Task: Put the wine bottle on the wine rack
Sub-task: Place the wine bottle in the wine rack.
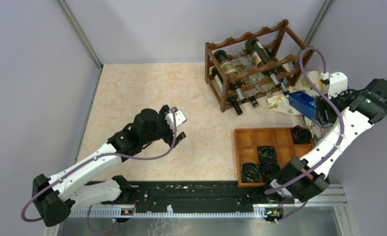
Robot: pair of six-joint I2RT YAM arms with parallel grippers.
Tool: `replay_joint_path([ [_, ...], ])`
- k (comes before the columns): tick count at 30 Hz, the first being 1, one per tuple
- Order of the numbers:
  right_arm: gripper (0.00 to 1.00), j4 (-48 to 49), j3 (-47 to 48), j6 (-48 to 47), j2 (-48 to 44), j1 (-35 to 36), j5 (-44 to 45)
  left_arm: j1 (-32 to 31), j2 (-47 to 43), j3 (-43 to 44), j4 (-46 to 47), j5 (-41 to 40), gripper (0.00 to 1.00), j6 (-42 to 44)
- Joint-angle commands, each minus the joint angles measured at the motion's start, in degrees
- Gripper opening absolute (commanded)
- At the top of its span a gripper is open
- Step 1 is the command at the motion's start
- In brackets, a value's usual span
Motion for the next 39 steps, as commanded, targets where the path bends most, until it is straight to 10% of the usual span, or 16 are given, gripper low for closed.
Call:
replay_joint_path([
  [1,0.00,14.70,2.25,5.32,0.33,-0.52,-10.32,0.36,-0.90,-0.45,-0.07,0.32,0.99,0.74],
  [39,0.00,45.02,-8.31,23.84,4.57,-0.52,-24.41,0.37,-0.07,-1.94,0.82,-1.13,0.99,2.81],
])
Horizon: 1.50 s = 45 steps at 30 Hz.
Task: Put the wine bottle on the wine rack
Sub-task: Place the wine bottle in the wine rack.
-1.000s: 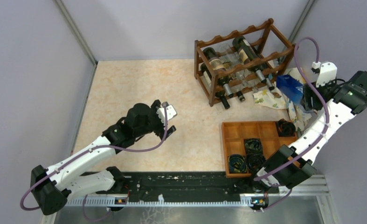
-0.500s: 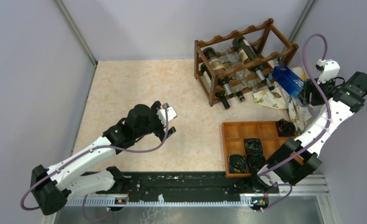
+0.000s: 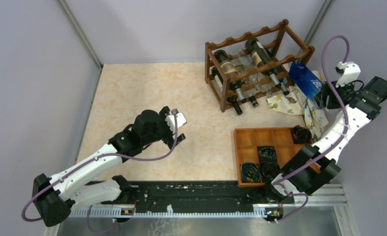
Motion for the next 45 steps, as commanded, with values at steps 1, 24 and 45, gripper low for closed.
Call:
replay_joint_path([
  [1,0.00,14.09,1.59,2.36,-1.17,-0.52,-9.04,0.40,0.08,-0.66,0.84,-0.34,0.99,0.65],
  [24,0.00,22.45,-0.90,7.09,2.19,0.12,-12.94,0.33,0.66,-0.88,0.74,-0.34,0.99,1.00],
  [45,0.00,39.54,-6.24,11.71,7.17,3.73,-16.19,0.38,1.92,-1.85,1.58,-1.37,0.99,1.70],
])
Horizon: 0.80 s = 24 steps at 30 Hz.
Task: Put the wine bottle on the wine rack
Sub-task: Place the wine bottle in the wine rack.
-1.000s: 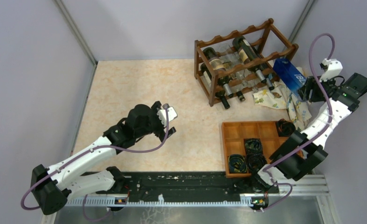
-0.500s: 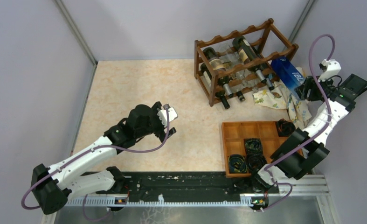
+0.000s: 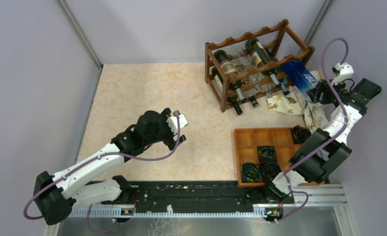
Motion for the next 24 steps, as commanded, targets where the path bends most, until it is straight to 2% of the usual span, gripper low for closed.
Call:
replay_joint_path([
  [1,0.00,17.61,1.40,2.75,-0.09,1.03,-8.39,0.39,0.92,-0.88,1.42,-1.15,0.99,0.94],
  [24,0.00,38.93,3.44,12.69,9.24,6.24,-9.76,0.40,0.40,-3.81,3.87,-5.05,0.99,4.45],
])
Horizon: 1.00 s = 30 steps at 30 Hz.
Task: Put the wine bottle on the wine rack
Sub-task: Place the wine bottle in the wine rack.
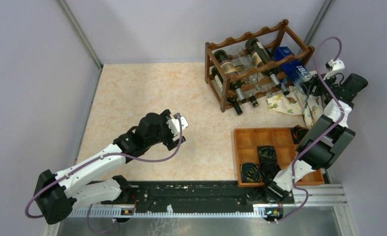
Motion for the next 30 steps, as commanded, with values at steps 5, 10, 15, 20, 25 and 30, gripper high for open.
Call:
replay_joint_path([
  [5,0.00,18.71,5.71,4.40,-0.60,2.82,-5.11,0.40,0.03,-1.10,1.58,-1.01,0.99,1.34],
  [10,0.00,20.53,6.87,5.39,0.97,4.40,-2.97,0.38,0.11,-1.22,1.67,-1.14,0.99,1.53],
  [15,0.00,23.38,7.30,7.03,2.22,5.52,-0.92,0.33,0.29,-1.36,1.78,-1.23,0.99,1.71],
  [20,0.00,25.87,8.13,8.52,3.53,6.14,0.37,0.37,0.45,-1.43,1.87,-1.31,0.99,1.87],
  [25,0.00,27.13,9.43,9.17,4.91,6.98,1.31,0.40,0.70,-1.62,1.85,-1.37,0.99,1.98],
  [30,0.00,27.41,11.61,9.49,6.80,7.68,1.57,0.35,1.00,-1.67,1.93,-1.40,0.99,2.15],
])
